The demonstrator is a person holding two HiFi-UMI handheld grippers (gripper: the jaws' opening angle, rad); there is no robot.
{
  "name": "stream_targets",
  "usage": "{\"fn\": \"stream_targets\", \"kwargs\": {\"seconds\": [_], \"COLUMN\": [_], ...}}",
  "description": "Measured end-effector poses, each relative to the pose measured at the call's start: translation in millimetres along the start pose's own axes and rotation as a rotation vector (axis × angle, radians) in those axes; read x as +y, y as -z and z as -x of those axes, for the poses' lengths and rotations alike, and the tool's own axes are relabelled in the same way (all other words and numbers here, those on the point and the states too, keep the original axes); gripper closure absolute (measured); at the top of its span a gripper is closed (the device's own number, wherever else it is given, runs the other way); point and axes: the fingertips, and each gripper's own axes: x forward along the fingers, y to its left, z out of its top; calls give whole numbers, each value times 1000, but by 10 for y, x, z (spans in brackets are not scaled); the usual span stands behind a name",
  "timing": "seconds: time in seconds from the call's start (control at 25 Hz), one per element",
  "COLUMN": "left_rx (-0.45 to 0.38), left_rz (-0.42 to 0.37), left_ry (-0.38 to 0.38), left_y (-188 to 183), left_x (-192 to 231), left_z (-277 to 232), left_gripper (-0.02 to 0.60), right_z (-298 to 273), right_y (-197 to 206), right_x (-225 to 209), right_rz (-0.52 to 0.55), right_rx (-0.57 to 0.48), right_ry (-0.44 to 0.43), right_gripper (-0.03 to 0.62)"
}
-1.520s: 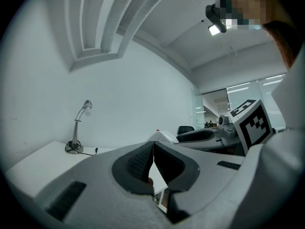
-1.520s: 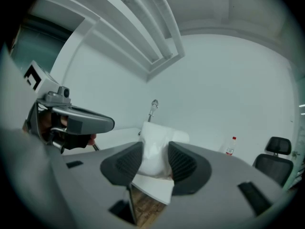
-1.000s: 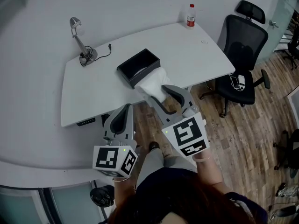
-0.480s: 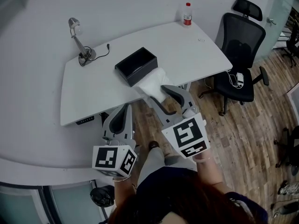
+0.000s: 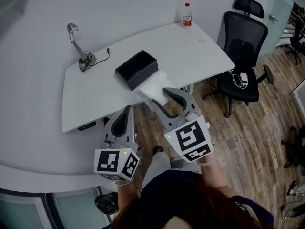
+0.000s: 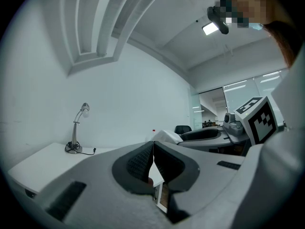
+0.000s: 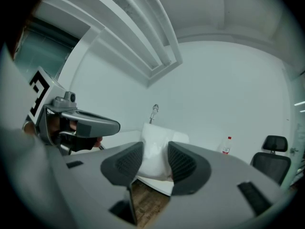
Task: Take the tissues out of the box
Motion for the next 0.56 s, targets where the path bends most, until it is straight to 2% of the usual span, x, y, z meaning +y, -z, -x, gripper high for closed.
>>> {"fn": "stream_targets", "kwargs": {"seconds": [0.56], "left_rx": [3], "left_rz": [3], "left_ry": [-15], "left_y": [64], "left_x": [-68], "left_z": [-33], "left_gripper": [560], "right_z": [16], "right_y": [51], "right_x": [-50], "right_rz": [3], "right_rx": [-9], "right_ry": [-18], "right_gripper": [419]}}
